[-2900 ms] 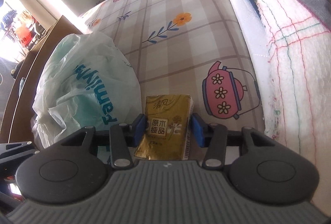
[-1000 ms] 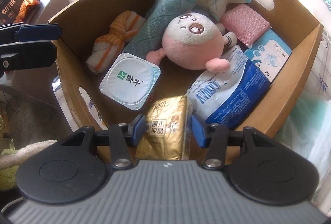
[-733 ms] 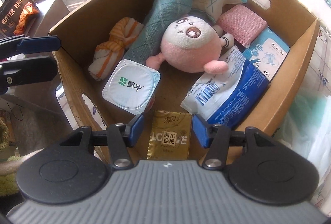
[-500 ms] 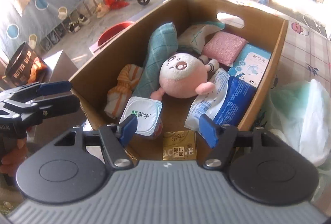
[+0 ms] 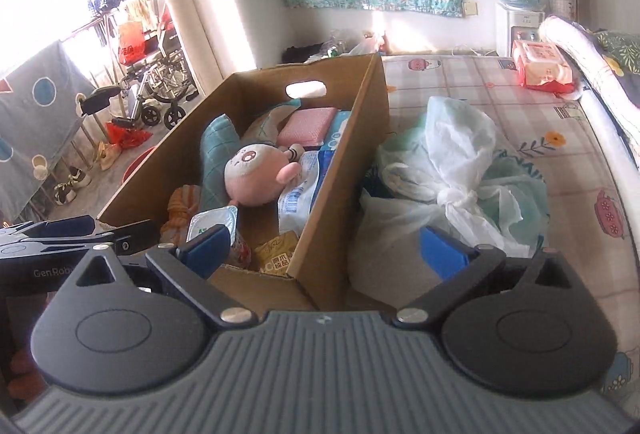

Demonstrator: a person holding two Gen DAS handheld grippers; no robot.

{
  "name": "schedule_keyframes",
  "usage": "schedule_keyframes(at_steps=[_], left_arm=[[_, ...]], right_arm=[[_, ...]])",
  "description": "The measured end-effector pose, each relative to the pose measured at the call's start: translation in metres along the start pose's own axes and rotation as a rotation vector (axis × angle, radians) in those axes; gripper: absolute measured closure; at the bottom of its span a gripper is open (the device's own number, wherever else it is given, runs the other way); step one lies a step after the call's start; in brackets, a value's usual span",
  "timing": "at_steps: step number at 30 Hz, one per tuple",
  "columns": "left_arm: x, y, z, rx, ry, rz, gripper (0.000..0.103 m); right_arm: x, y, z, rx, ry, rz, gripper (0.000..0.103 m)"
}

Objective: Organize soft objects

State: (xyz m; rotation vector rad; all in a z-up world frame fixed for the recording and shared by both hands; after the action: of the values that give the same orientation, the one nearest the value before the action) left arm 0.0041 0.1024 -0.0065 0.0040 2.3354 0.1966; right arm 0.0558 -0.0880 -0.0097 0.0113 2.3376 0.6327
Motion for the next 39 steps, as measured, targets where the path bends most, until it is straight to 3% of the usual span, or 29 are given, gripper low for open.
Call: schedule_keyframes(at_steps=[2,8,19,39], left_arm=[[0.005,-0.004,0.007,0.039,0.047,-0.022,0.000],[0.015,-0.011,0.011,0.041,0.114,-0.035,0.000],[0.019,-0.014,0.013,0.012,0.159,-0.001,0.000],[0.020,-0.012,0.020,-0.008,0.191,0.011,0.001]], right_arm=[[0.007,-0.002,0.002,0.018,0.021,0.004,0.001],[0.018,0.000,0.009,0.052,0.048,-0.027,0.001],[0.024,-0.005,0.024,0.073,0.108,-0.029,0.001],[0.024,-0.003,0.035,0.086,0.140,-0.045,0.001]])
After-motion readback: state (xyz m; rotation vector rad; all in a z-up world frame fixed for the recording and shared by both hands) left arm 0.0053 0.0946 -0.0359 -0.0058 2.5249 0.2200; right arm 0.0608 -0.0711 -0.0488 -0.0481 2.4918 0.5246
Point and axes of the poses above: each gripper's, at about its wrist camera, not at the fingertips, and z roughly the way its jaws point, y to its left, x to its underside, the point moved 6 cm from there along z, roughly the way its jaws point, and after that the axes turned 14 degrees about z, right-handed, at the moved point
